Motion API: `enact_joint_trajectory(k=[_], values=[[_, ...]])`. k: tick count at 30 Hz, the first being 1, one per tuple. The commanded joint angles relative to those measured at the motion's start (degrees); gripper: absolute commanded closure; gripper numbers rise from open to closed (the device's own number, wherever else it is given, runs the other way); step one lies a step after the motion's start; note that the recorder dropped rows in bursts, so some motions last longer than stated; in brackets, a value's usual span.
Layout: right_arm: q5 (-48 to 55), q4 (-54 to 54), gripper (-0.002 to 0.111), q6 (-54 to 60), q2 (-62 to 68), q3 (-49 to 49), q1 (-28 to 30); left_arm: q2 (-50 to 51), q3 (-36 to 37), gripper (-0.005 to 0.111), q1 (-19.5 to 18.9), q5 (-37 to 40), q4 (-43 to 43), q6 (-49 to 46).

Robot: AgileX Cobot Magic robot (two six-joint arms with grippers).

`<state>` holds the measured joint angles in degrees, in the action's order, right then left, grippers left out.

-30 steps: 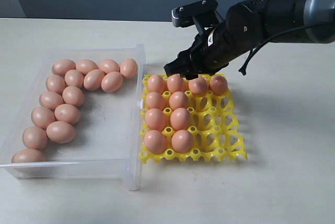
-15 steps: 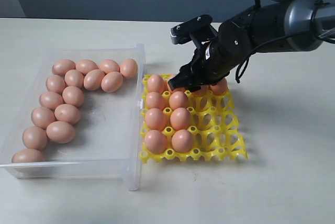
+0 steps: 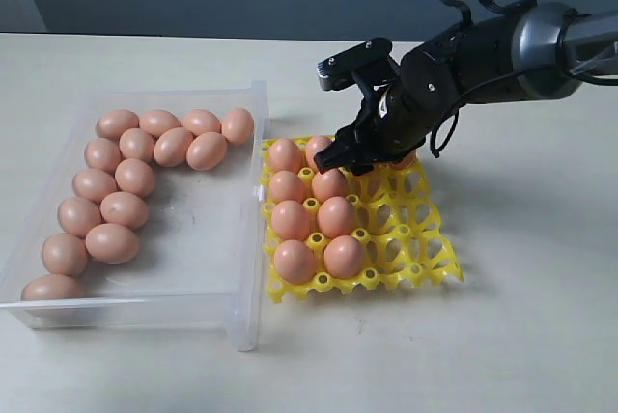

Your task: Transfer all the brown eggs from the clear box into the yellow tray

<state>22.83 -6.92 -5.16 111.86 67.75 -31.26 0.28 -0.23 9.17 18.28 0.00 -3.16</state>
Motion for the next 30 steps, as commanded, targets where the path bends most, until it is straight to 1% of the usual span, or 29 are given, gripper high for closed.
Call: enact_joint_trajectory(k=[1,2,3,4,5,6,22,26,30], values=[[-1.77,0.38,0.058,0.14,1.14,-0.11,-0.12,-0.28,0.23,0.106,0.07,-0.59,0.0,0.15],[-1.77,0.38,0.06,0.14,1.05,-0.11,-0.12,-0.28,0.23,0.106,0.07,-0.59,0.0,0.15],[-1.77,0.38,0.072,0.14,1.05,-0.11,-0.12,-0.28,0.23,0.106,0.07,-0.59,0.0,0.15],[-1.64,0.38,0.081,0.14,1.05,-0.11,-0.12,-0.28,0.23,0.106,0.07,-0.59,0.0,0.15],[-1.06,0.38,0.099,0.14,1.05,-0.11,-0.12,-0.28,0.23,0.106,0.07,-0.59,0.0,0.15],[-0.8,0.38,0.107,0.14,1.05,-0.11,-0.12,-0.28,0.23,0.106,0.07,-0.59,0.0,0.15],[-0.33,0.38,0.108,0.14,-5.68,-0.11,-0.22,-0.28,0.23,0.106,0.07,-0.59,0.0,0.04],[1.03,0.38,0.108,0.14,-6.62,-0.11,-0.22,-0.28,0.23,0.106,0.07,-0.59,0.0,0.04],[0.13,0.38,0.108,-0.01,-6.6,-0.11,-0.22,-0.28,0.23,0.106,0.07,-0.59,0.0,0.04]])
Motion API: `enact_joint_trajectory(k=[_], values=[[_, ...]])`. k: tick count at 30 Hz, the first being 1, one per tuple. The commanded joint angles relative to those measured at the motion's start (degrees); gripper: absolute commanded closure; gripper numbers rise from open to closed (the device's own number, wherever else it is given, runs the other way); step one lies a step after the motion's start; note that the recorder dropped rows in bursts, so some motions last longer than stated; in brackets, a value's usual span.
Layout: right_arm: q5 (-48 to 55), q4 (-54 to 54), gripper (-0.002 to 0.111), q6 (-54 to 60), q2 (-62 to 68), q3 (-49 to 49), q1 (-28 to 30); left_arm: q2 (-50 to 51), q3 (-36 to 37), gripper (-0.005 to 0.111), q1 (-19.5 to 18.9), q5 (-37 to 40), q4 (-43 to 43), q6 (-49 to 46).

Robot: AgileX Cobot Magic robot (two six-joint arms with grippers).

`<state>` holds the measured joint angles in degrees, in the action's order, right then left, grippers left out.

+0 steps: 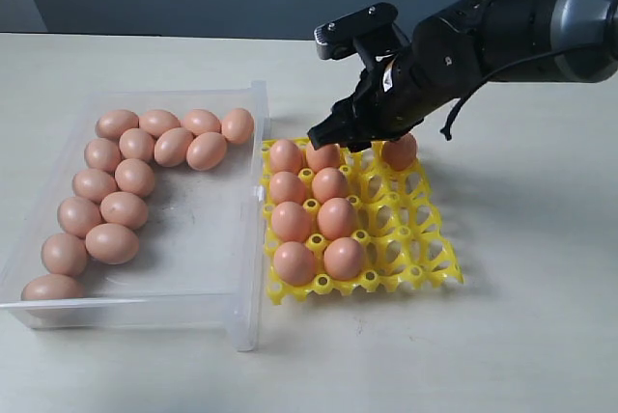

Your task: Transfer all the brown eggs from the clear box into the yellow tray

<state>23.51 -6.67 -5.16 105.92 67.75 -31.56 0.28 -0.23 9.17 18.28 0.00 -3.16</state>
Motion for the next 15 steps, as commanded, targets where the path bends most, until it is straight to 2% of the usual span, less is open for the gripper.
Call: enact_joint_trajectory(k=[1,4,7,11,15], values=[[-1.24,0.13,0.108,-0.01,-0.66,-0.11,0.09,-0.28,0.23,0.106,0.07,-0.59,0.0,0.04],[-5.68,0.13,0.108,-0.01,-0.89,-1.14,0.09,-0.28,0.23,0.106,0.07,-0.59,0.0,0.04],[-15.27,0.13,0.108,-0.01,-2.42,-5.65,0.09,-0.28,0.23,0.106,0.07,-0.59,0.0,0.04],[-32.19,0.79,0.108,-0.01,-4.32,-15.34,0.09,-0.28,0.23,0.106,0.07,-0.59,0.0,0.04],[-48.17,2.98,0.108,5.16,-4.44,-25.25,0.21,-0.28,0.23,0.106,0.07,-0.59,0.0,0.04]])
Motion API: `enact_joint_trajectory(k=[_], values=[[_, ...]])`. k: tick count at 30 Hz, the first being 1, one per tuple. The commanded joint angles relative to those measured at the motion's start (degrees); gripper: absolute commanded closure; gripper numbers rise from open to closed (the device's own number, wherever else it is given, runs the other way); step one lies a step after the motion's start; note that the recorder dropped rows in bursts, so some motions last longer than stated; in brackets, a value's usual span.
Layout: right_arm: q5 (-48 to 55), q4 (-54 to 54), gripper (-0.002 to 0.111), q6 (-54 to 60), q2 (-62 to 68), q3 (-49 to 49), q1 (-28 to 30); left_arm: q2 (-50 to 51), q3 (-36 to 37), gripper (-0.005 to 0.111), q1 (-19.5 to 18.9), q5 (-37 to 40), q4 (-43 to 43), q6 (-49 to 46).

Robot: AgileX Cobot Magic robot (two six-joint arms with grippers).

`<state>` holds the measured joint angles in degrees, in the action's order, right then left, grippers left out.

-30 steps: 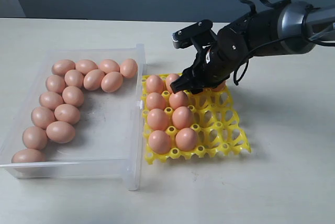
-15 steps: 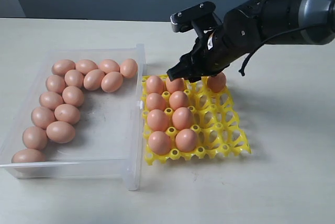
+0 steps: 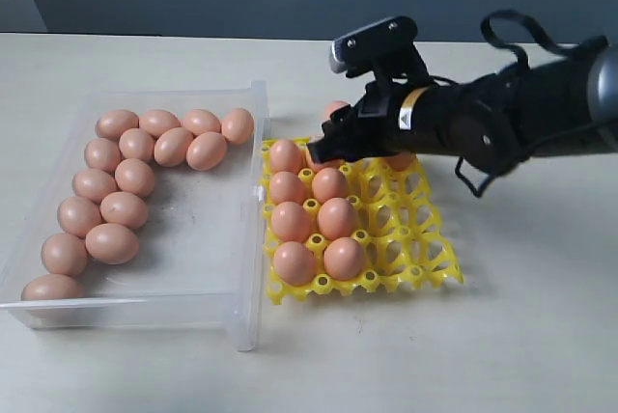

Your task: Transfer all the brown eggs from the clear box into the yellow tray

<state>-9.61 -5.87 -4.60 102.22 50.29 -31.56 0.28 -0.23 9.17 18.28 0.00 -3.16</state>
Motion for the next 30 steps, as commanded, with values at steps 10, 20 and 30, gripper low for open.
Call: enact_joint_trajectory(k=[10,20,30], values=[[-32.66,13.25,0.108,18.05,-0.63,-15.97,0.21,-0.28,0.23,0.106,0.07,-0.59,0.0,0.04],[-32.78,11.54,0.108,17.94,6.02,-13.32,0.21,-0.28,0.23,0.106,0.07,-0.59,0.0,0.04],[-33.26,12.83,0.107,17.94,7.28,-12.86,0.21,-0.28,0.23,0.106,0.07,-0.59,0.0,0.04]])
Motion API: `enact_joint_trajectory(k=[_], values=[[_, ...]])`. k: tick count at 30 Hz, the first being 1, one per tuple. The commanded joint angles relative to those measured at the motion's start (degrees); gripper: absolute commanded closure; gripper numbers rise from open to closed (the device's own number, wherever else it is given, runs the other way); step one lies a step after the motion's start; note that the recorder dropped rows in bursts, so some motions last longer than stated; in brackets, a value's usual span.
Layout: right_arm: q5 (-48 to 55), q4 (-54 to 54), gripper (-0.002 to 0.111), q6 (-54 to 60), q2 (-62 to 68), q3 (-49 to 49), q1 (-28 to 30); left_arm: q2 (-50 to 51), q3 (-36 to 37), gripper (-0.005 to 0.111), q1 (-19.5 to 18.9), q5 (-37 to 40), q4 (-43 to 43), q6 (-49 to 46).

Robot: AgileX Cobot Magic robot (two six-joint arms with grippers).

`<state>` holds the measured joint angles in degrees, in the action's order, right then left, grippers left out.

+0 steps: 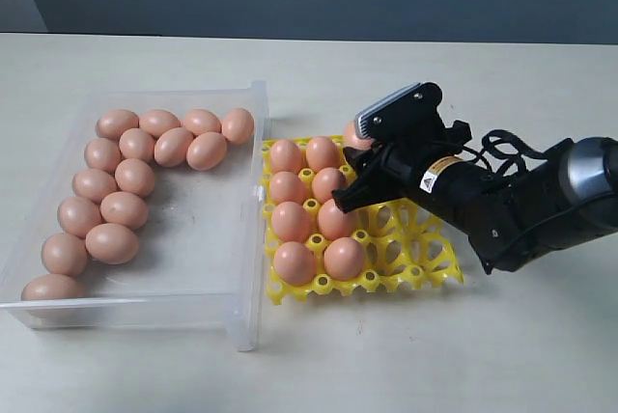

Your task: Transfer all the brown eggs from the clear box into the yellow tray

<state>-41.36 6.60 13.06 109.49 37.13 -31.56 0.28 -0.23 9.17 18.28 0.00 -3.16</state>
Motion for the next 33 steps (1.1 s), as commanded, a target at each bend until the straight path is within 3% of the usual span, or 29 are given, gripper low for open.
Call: enact_joint_trajectory(k=[1,4,9,10,24,33], values=[[-1.71,0.36,0.105,0.29,0.01,0.3,0.21,-0.28,0.23,0.106,0.07,-0.59,0.0,0.04],[-1.83,-0.25,0.09,0.29,0.01,0.3,0.21,-0.28,0.23,0.106,0.07,-0.59,0.0,0.04],[-3.01,-0.26,0.044,0.29,0.01,0.3,0.21,-0.28,0.23,0.106,0.07,-0.59,0.0,0.04],[-3.0,-0.04,0.04,0.29,0.01,0.3,0.21,-0.28,0.23,0.106,0.07,-0.59,0.0,0.04],[-2.61,2.97,0.041,0.29,-3.09,0.3,0.21,-0.28,0.23,0.106,0.07,-0.59,0.0,0.04],[8.08,3.43,0.041,0.39,-16.38,0.3,0.08,-0.28,0.23,0.106,0.07,-0.59,0.0,0.04]])
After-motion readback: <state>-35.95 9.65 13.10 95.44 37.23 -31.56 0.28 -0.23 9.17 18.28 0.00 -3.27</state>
